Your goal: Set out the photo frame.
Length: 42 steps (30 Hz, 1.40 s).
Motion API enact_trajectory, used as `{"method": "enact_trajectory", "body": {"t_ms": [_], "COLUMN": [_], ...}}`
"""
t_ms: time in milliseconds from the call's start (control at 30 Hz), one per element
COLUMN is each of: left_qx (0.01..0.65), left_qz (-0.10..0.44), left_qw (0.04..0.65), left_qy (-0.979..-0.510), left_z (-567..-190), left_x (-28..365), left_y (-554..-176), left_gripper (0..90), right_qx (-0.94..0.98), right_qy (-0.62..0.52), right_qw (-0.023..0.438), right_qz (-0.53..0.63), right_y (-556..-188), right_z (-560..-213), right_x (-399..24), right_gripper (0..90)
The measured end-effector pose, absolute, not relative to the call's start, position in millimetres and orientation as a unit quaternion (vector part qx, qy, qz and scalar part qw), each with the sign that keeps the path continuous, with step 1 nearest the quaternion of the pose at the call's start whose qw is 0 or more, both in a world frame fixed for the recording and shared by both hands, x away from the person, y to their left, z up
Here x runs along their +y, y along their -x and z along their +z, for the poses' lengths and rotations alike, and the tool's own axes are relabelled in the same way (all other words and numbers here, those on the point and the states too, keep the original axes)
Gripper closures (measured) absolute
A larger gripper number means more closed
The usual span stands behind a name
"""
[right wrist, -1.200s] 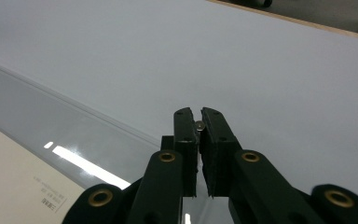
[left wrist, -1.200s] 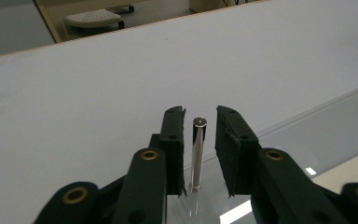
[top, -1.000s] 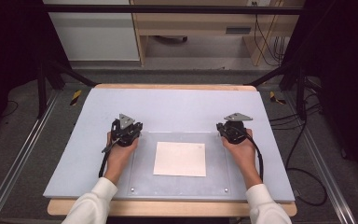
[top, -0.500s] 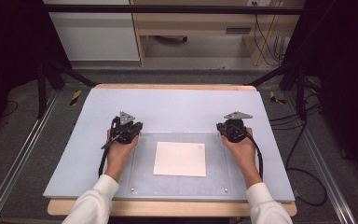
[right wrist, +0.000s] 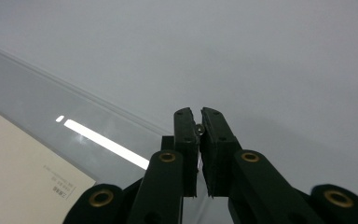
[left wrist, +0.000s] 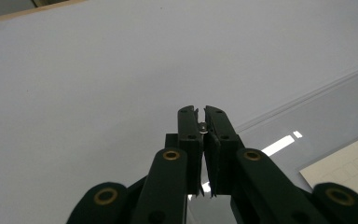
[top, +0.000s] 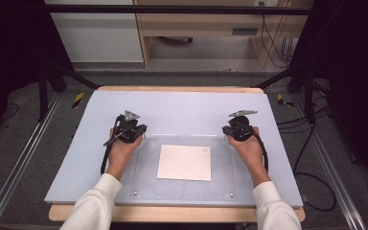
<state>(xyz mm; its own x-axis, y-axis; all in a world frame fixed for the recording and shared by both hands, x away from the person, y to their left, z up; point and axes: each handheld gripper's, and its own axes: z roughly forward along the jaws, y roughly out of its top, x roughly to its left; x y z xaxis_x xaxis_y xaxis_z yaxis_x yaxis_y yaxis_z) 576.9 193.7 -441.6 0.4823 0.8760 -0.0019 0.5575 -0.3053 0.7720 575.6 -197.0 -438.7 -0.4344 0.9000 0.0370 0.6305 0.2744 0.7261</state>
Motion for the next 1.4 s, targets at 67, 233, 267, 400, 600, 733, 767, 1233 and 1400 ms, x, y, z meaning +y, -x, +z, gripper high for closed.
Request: {"method": "enact_trajectory", "body": {"t_ms": [67,233,267,400,600,733,767,1233,1400], "left_qx": [0.459,0.464,0.465,0.469,0.469,0.471,0.471,0.476,0.478], "left_qz": [0.214,0.194,0.189,0.171,0.161,0.159,0.159,0.151,0.149], "left_qw": [0.365,0.361,0.36,0.359,0.358,0.357,0.356,0.347,0.343], "left_qy": [-0.781,-0.785,-0.786,-0.789,-0.791,-0.791,-0.791,-0.794,-0.795], "left_z": [-441.1,-438.4,-437.9,-436.3,-435.3,-435.1,-435.0,-433.1,-432.3], "left_x": [194.3,195.8,196.5,198.5,200.0,199.8,199.7,199.0,198.3], "left_y": [-578.3,-585.2,-587.0,-593.0,-594.8,-595.3,-595.6,-599.7,-600.5], "left_gripper": [85.2,85.3,85.2,85.3,85.3,85.3,85.3,85.2,85.2], "right_qx": [0.776,0.78,0.78,0.78,0.779,0.784,0.785,0.773,0.769], "right_qy": [-0.497,-0.508,-0.511,-0.516,-0.513,-0.505,-0.504,-0.448,-0.421], "right_qw": [0.186,0.157,0.148,0.131,0.123,0.131,0.132,0.245,0.274], "right_qz": [0.341,0.329,0.329,0.328,0.339,0.335,0.335,0.378,0.395], "right_y": [-578.2,-586.0,-588.1,-594.6,-594.9,-593.0,-592.6,-519.5,-474.7], "right_z": [-437.3,-433.4,-432.7,-431.6,-432.5,-432.3,-432.2,-417.1,-422.3], "right_x": [-197.6,-198.9,-199.7,-201.2,-204.4,-203.3,-203.2,-216.3,-217.3], "right_gripper": [85.3,84.9,84.8,84.6,83.8,83.9,83.8,44.3,25.6]}}
